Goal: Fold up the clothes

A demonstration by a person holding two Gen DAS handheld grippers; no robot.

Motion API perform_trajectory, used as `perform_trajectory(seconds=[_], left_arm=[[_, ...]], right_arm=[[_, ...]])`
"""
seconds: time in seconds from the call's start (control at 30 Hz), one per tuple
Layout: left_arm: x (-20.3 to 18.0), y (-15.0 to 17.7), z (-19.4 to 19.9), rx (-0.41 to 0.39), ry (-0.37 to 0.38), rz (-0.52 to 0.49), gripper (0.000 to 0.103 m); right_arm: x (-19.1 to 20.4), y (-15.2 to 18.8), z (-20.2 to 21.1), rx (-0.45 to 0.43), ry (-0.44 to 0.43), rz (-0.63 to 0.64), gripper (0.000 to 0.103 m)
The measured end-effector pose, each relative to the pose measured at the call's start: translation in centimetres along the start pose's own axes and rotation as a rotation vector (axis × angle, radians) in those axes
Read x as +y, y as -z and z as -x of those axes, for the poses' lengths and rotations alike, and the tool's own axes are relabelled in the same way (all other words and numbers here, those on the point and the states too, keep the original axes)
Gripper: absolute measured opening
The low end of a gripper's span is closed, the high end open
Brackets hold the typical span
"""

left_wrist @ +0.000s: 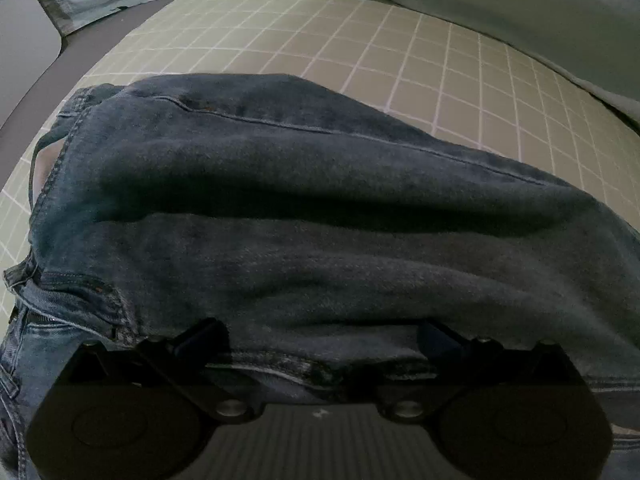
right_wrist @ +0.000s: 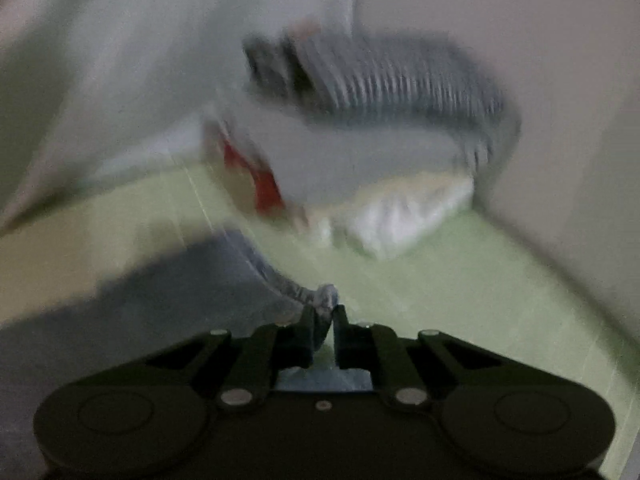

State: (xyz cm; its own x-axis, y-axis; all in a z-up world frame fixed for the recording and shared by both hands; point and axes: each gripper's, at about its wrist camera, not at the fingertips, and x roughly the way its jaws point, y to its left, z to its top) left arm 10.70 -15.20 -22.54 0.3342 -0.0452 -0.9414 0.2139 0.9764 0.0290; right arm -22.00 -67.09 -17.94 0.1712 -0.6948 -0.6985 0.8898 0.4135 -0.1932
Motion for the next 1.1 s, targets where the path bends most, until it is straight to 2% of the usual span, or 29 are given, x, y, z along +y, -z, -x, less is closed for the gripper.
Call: perform_trajectory(seconds=[0.07,0.13,0.2,0.33,0.4,0.53,0.63,0.67,0.7,0.73,0.77,0.8,0.83,0.93,1.1], left_arm=[[0.0,-0.1,0.0,0.003,0.000,-0.001,0.103],[-0.1,-0.2,-0.1,0.006,-0.001,0.000,0.103],[-0.1,-0.3,-0.1,0.008,-0.001,0.000,0.103],[0.0,-0.2,0.0,0.011,0.000,-0.003,0.103],[0.1,-0.3,-0.1,0.012,0.001,-0.003,0.103],[0.1,-0.2,0.0,0.007,-0.001,-0.001,0.103],[0.0,-0.1,0.0,0.003,-0.002,0.001,0.103],[0.0,-0.1,0.0,0.002,-0.002,0.002,0.103],[0.0,-0.1,-0.1,0.001,-0.002,0.002,0.103],[-0.1,-0.1,0.0,0.000,-0.003,0.004,0.103],[-0.1,0.0,0.0,-0.001,-0.004,0.005,0.103],[-0.1,0.0,0.0,-0.002,-0.004,0.006,0.103],[-0.1,0.0,0.1,-0.003,-0.005,0.007,0.103],[0.0,0.4,0.4,-0.002,-0.004,0.007,0.103],[0.2,0.1,0.1,0.000,0.000,-0.004,0.103]], right_arm=[[0.0,0.0,-0.1,-0.007,0.023,0.039,0.022],[0.2,-0.3,0.0,-0.030,0.033,0.062,0.056],[0.5,-1.0,0.4,-0.080,0.022,0.062,0.062],[0.9,-3.5,-1.6,-0.084,-0.163,0.021,0.072],[1.5,-4.9,-3.4,-0.070,-0.247,0.030,0.073],[2.9,-7.3,-7.2,-0.041,-0.304,0.086,0.077],[3.4,-8.3,-9.6,0.018,-0.330,0.076,0.076],[3.5,-8.5,-10.2,0.039,-0.343,0.067,0.071],[3.6,-8.5,-10.3,0.038,-0.358,0.063,0.060],[3.6,-8.5,-10.1,0.030,-0.373,0.059,0.043],[3.8,-8.6,-10.0,0.025,-0.359,0.071,0.036],[4.1,-8.7,-9.8,0.022,-0.345,0.086,0.022],[4.3,-9.0,-9.8,0.019,-0.339,0.102,0.018],[4.7,-9.9,-9.8,-0.001,-0.336,0.100,0.015],[5.3,-13.3,-10.5,-0.037,-0.364,0.005,0.014]])
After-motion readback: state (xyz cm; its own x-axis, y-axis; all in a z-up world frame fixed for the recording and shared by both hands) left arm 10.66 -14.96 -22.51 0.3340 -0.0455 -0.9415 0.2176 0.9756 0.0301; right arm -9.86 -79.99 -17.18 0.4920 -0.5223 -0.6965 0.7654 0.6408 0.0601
